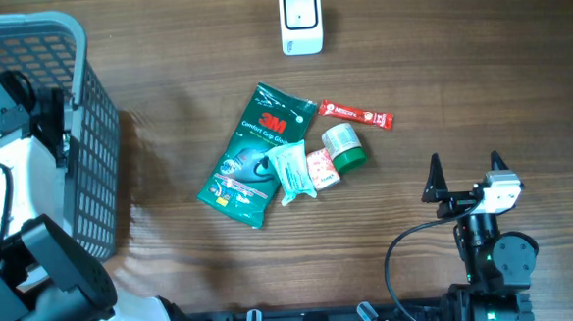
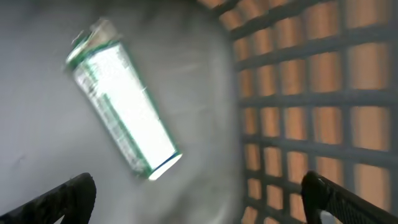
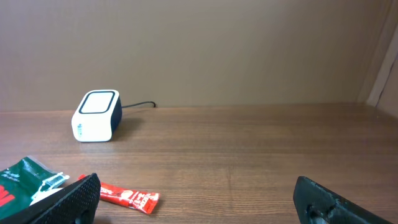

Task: Scan the item barcode
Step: 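Grasp the green-and-white box in the basket with the left gripper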

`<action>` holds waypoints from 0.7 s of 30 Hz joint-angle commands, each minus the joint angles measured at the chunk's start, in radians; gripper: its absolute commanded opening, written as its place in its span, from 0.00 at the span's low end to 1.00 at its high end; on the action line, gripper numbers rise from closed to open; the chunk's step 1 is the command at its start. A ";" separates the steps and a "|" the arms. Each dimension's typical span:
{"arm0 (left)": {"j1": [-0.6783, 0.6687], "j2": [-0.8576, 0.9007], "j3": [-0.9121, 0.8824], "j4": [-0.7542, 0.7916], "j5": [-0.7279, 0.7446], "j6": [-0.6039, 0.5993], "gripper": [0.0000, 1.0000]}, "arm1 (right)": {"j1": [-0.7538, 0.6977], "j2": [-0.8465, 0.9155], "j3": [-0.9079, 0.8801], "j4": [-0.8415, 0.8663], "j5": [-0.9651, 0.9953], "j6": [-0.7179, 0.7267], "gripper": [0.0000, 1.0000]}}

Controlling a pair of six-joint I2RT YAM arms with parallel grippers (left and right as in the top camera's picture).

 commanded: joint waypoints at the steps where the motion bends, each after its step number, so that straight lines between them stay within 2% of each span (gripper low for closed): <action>1: 0.052 -0.016 -0.001 -0.084 0.076 -0.340 0.99 | 0.000 -0.006 -0.001 0.003 0.010 -0.018 1.00; 5: 0.119 -0.014 -0.001 -0.091 0.188 -0.468 1.00 | 0.000 -0.006 -0.001 0.002 0.010 -0.018 1.00; 8: 0.145 -0.014 -0.001 -0.084 0.203 -0.512 0.99 | 0.000 -0.006 -0.001 0.003 0.010 -0.017 1.00; 12: 0.146 0.001 -0.001 -0.059 0.157 -0.514 0.99 | 0.000 -0.006 -0.001 0.003 0.010 -0.018 1.00; 21: 0.144 0.167 -0.001 0.016 0.101 -0.513 0.98 | 0.000 -0.006 -0.001 0.003 0.010 -0.017 1.00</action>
